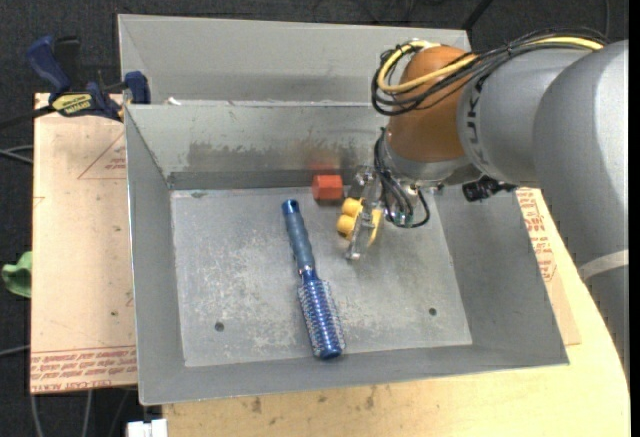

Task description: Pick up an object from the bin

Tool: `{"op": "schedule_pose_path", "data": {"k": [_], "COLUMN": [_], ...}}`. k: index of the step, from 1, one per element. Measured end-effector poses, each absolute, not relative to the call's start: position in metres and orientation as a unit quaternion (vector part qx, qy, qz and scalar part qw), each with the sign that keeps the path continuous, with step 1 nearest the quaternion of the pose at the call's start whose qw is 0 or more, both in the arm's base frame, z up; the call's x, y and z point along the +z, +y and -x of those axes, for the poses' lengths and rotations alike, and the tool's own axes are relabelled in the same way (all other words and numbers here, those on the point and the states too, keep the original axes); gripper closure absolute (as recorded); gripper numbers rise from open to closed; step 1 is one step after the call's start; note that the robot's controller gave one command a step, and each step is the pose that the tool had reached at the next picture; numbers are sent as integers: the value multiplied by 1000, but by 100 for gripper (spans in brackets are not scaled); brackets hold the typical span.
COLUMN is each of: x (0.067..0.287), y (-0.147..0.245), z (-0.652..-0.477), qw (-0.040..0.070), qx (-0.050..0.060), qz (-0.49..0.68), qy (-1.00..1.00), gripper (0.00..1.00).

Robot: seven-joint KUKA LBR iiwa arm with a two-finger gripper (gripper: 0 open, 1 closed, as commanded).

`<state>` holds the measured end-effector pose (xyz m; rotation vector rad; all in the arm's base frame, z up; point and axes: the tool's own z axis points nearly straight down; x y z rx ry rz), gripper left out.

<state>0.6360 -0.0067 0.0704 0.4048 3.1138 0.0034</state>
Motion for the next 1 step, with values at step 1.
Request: {"op": "schedule_pose_path", "data": {"k": [1], "x": [71], "y": [-8], "z": [-637], "qw": [2], "qx": [1], "qz": [-129], "qy": [992], "gripper": [100]}}
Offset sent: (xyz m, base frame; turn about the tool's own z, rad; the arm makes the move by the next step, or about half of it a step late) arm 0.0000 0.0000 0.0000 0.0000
